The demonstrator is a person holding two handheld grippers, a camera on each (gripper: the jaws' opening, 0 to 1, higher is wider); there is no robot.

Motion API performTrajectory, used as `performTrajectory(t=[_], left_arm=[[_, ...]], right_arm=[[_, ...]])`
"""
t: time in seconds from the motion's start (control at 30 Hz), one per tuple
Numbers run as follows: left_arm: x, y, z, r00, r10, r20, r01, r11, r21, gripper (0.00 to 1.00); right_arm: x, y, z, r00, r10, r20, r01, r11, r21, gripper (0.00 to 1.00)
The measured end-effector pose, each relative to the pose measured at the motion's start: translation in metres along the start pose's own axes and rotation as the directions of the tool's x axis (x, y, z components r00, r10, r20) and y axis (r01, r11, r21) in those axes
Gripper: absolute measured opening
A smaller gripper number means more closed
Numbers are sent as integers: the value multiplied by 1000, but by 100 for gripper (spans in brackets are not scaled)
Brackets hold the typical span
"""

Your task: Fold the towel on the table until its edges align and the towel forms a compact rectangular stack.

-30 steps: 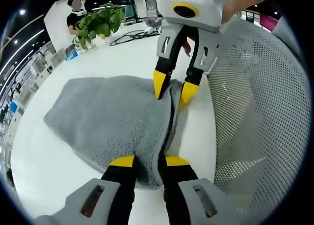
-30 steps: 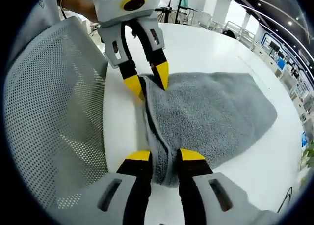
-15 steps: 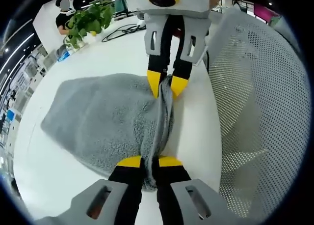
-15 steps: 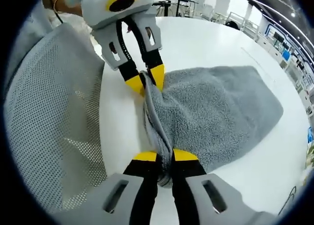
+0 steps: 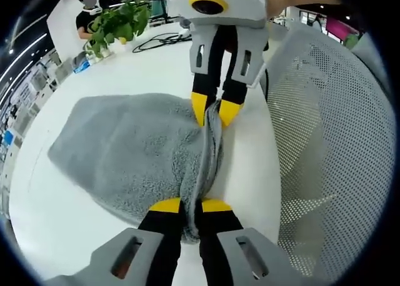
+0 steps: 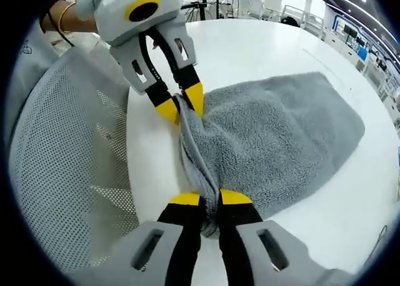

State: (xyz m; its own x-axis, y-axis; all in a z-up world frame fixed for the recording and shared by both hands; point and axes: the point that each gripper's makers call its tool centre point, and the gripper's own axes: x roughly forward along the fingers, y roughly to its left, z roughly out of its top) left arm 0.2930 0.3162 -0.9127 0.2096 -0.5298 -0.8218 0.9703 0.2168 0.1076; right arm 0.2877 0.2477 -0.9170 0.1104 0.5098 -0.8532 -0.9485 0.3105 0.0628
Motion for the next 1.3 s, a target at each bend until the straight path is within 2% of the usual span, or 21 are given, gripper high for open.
performTrajectory(t=[0.47, 0.77, 0.87, 1.0, 1.23, 1.3], left_arm=[[1, 2, 0, 1000, -14, 14, 15, 998, -54, 8], [1, 1, 0, 999, 27, 19, -25, 997, -77, 8], [0, -1, 0, 999, 36, 14, -35, 996, -78, 8], [-4, -10, -4, 1000, 26, 5, -25, 997, -71, 8], [-12, -38, -10, 1000, -5, -3, 5, 998, -57, 8], [-14, -51, -12, 999, -31, -22, 31, 999, 9, 8]], right_arm=[[-1, 2, 1, 1000, -13, -8, 13, 1000, 2, 6], [-3, 5, 1, 998, -49, 33, 49, 999, 4, 7], [-2, 7, 1, 998, -60, 9, 60, 997, -44, 7], [-2, 18, -2, 999, -44, -23, 43, 997, -66, 7], [0, 46, -11, 1000, -27, 3, 27, 998, -63, 7], [-1, 53, -13, 1000, -19, -1, 19, 997, -73, 7]])
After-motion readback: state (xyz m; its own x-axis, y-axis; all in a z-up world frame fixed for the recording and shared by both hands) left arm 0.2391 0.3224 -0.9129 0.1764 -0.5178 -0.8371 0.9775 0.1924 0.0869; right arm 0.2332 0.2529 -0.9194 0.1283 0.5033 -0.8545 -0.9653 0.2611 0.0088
